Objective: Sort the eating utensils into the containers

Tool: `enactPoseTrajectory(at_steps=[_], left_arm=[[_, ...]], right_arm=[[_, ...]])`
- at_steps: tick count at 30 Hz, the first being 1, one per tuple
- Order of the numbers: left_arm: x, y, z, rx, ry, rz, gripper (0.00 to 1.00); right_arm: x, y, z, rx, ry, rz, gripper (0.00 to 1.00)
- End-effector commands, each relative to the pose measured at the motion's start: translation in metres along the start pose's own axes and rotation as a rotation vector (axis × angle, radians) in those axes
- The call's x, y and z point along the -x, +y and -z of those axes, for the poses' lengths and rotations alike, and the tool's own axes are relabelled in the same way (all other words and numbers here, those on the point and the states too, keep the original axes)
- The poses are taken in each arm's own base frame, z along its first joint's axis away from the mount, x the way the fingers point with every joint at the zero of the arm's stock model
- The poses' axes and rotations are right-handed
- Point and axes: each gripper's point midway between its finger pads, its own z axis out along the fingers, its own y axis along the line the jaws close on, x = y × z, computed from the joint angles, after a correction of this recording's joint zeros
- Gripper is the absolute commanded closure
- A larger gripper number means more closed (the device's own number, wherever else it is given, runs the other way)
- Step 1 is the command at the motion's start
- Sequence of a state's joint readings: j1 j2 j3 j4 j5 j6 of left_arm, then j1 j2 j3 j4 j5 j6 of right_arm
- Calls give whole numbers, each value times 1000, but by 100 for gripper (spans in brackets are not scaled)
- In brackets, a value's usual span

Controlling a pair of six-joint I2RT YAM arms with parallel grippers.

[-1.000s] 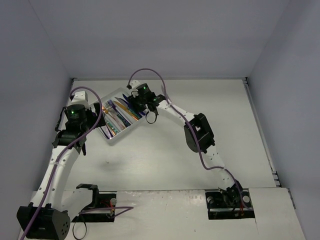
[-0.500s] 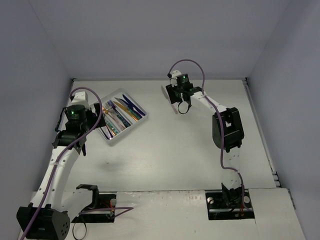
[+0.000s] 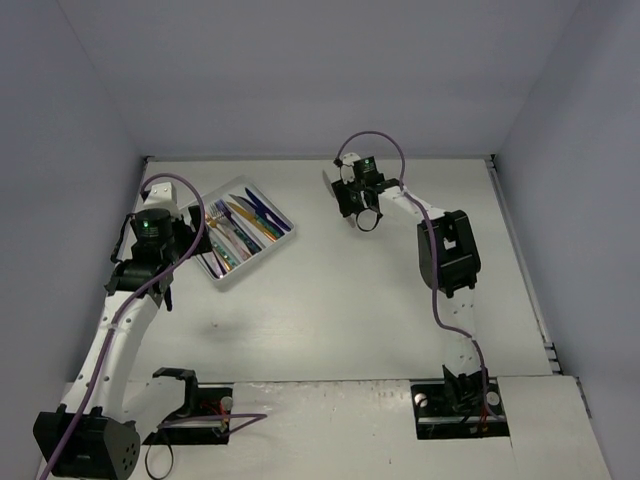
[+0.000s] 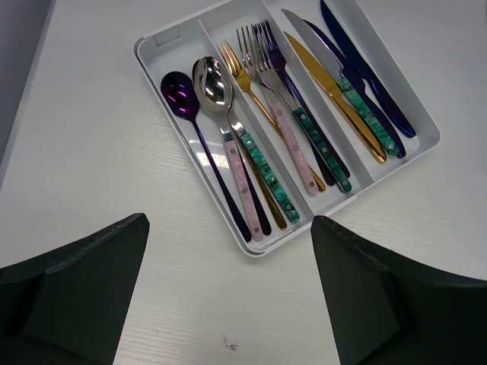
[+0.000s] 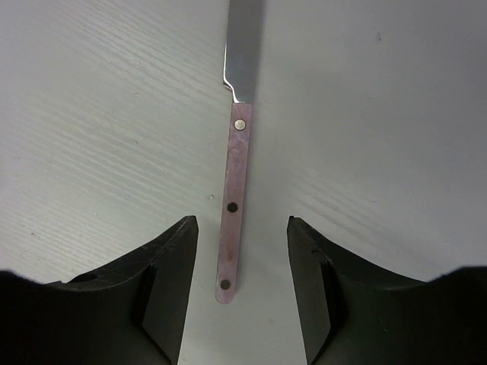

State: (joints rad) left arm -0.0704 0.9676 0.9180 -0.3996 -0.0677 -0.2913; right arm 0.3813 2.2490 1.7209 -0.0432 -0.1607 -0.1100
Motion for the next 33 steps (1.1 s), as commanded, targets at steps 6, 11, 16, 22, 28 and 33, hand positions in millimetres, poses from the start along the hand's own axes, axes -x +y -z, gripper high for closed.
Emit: enactPoseTrajectory(at_steps=[6,11,16,22,28,33], left_arm=[[19,-5,1,-18,-69,0,14],[18,-4,1,-15,-68,0,14],[19,-4,1,-15,-70,1,14],[19,-3,1,-11,-70,-1,14],[19,-3,1,-10,-72,-1,14],[19,-3,1,-9,-72,-1,14]], right_arm=[[16,3,-14,14,-48,1,61],[7,3,-20,2,-27,8,88],[15,12,-19,18,-43,17,100],[68,52,15,68,-158,77,100],[110,104,49,117,-261,137,100],[136,162,72,183,-334,175,100]])
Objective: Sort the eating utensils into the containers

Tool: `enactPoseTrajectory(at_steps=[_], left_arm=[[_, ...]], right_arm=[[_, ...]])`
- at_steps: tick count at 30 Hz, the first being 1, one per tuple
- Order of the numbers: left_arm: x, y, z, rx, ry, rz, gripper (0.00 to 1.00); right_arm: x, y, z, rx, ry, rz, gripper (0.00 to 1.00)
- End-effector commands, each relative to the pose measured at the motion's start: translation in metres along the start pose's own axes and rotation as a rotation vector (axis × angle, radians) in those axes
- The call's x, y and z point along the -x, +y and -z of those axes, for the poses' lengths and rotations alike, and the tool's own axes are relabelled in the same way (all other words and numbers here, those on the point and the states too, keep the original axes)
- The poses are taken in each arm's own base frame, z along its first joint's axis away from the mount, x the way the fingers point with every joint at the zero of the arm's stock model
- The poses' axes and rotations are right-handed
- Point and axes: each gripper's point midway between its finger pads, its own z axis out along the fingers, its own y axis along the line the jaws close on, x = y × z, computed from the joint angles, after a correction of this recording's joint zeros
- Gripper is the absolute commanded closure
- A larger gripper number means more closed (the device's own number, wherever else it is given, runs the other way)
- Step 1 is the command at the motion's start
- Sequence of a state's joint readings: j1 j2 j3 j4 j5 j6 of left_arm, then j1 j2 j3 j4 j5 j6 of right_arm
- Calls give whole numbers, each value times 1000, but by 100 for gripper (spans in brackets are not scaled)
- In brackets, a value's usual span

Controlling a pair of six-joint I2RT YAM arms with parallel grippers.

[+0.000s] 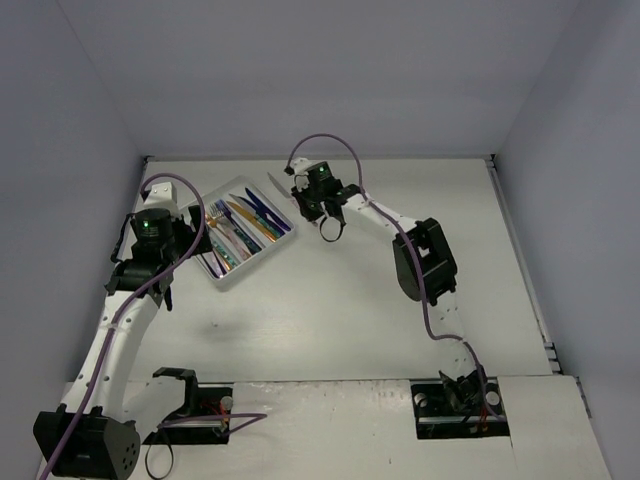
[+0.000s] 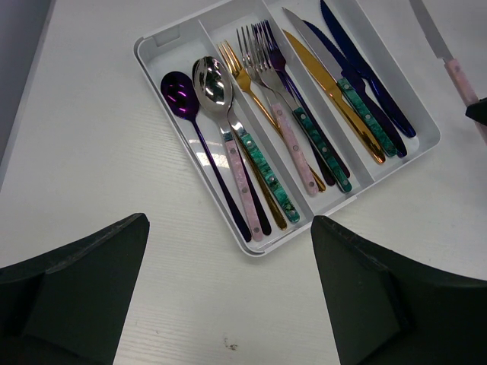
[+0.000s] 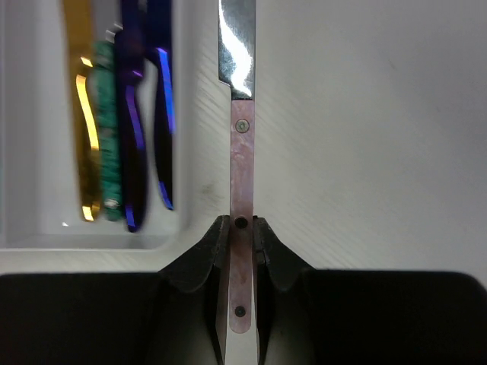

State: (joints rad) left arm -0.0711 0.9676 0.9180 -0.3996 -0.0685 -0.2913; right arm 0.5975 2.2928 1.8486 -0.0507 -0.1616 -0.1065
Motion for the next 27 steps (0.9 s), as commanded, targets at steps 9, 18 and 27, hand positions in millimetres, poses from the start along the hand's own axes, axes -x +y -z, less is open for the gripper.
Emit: enactPoseTrajectory(at_steps=[9,18,27], left_arm=[[20,-2,2,-7,-76,0,14],[19,-3,2,-6,-75,-2,14],[21,-2,3,-3,-80,-6,14]], right_arm=[[115,90,27,84,-267,51,100],[108,92,-12,68,-277,10,92],[149,86,38,45,-372,31,51]])
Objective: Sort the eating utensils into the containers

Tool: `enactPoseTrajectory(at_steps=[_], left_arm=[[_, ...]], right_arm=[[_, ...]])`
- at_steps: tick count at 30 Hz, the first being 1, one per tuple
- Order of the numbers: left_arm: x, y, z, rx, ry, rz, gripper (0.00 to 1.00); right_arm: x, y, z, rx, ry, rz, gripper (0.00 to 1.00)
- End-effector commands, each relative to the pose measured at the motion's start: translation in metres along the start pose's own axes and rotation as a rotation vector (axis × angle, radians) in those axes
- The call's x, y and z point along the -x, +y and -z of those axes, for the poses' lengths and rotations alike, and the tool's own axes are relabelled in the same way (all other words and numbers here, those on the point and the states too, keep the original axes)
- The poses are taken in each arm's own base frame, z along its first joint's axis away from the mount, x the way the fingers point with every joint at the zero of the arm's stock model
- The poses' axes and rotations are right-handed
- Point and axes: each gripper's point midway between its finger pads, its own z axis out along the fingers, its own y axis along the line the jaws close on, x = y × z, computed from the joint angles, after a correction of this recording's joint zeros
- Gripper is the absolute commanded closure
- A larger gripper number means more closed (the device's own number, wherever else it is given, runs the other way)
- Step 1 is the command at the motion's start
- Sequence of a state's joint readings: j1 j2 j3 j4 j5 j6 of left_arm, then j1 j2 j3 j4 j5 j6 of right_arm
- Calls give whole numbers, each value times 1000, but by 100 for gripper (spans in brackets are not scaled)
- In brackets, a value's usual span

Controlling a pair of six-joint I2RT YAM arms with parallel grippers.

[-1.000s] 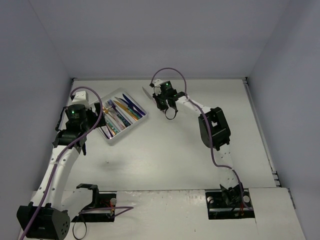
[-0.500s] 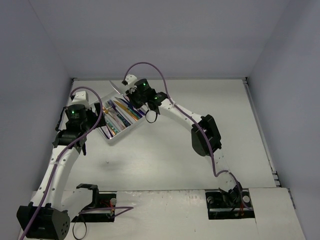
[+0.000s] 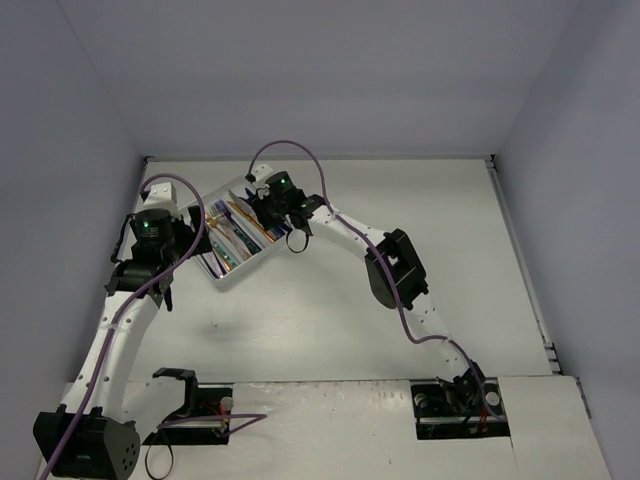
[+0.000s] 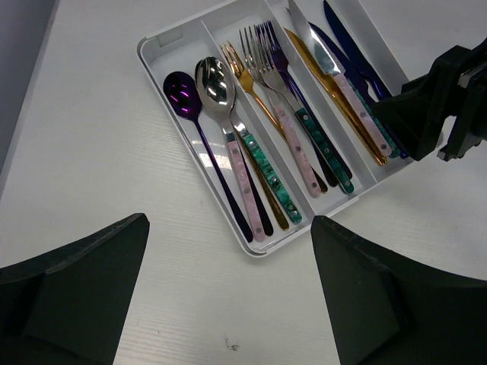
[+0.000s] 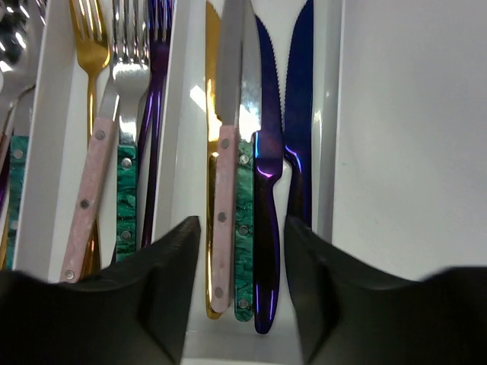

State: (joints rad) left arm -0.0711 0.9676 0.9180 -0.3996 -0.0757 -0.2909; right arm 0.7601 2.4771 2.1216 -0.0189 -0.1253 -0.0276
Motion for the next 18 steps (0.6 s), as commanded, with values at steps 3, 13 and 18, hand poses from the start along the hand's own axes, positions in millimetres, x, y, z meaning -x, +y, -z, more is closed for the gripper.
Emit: enactPoseTrajectory(at_steps=[3,13,18], left_arm=[[22,-2,5,-7,-85,-8,14],[38,5,30,9,-153,-41,14],[46,15,71,27,-174,-45,14]], right_arm=[[127,-16,101,-87,-282,38,42],[107,-92,239,-370,-314,-132,23],[65,-123,306,-528,-330,-251,15]])
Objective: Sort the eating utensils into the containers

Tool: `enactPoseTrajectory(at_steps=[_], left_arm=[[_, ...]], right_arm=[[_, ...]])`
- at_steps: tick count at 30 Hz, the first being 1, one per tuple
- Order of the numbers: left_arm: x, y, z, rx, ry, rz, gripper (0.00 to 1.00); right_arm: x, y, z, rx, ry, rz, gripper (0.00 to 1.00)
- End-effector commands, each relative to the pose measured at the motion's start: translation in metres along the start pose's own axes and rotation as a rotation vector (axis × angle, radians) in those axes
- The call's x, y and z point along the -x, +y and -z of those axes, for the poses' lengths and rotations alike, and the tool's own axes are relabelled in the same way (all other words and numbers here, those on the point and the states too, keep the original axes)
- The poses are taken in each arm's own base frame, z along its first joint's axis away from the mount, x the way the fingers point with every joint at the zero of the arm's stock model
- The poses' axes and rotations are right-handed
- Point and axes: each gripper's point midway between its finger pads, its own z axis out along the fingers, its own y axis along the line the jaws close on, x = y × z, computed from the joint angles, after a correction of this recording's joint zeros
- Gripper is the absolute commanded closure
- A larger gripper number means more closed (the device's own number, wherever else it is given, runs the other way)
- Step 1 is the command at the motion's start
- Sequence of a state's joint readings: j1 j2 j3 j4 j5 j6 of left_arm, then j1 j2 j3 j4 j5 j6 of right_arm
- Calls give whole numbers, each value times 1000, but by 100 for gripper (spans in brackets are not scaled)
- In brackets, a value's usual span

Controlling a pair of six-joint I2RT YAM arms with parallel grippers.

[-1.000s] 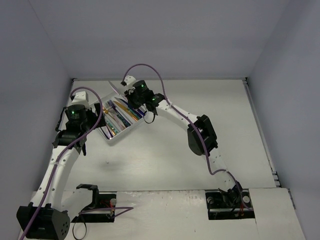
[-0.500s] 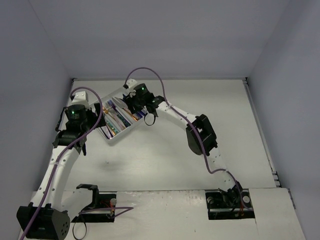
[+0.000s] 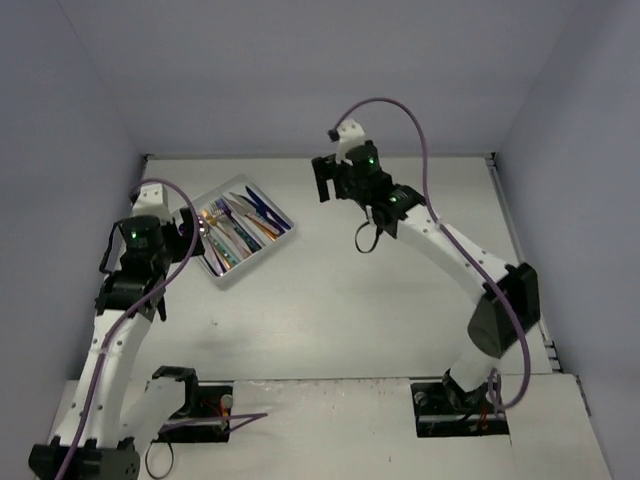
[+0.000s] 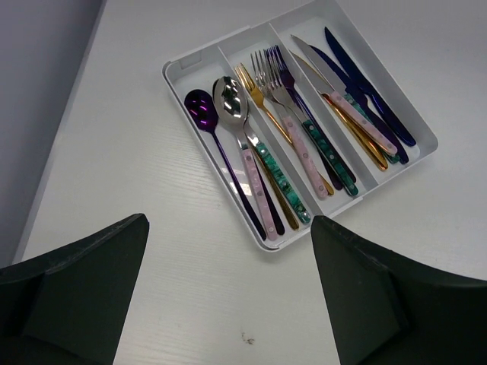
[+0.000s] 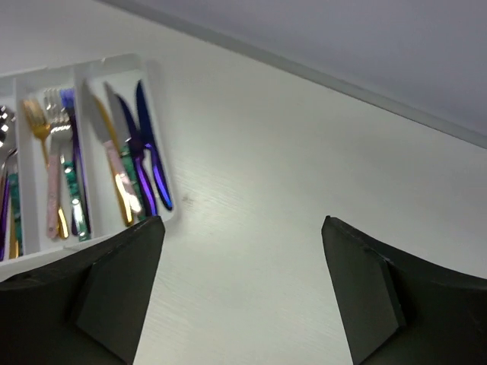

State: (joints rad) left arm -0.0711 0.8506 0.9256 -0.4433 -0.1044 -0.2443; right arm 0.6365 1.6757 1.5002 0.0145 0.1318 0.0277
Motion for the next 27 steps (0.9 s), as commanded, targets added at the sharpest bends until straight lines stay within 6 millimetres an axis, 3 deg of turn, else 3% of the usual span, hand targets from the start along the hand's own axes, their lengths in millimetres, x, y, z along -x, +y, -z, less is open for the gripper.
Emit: enactPoseTrajectory(at_steps=[1,4,6,7,12,17,27], left_arm=[[34,11,47,24,-91,-17,14],[40,22,76,57,-126,-44,13],[36,31,90,87,-125,-84,13],[35,35,96,107,-137,-93,13],[14,52,107,170,-156,-96,13],[-13,59,104,199,-161,-45,13],[-21,60,100,194,-219,27,13]], right_arm=[[10,-56,63,-210,-108,-132,13],[-6,-80,96,-307,-126,-160,8],[-28,-92,113,-360,-118,-183,3],[-23,-100,129,-388,-155,-202,1],[-45,-116,164,-444,-191,-222,0],[-63,-123,173,-478,-193,-241,0],[-63,-123,166,-487,-204,-261,0]])
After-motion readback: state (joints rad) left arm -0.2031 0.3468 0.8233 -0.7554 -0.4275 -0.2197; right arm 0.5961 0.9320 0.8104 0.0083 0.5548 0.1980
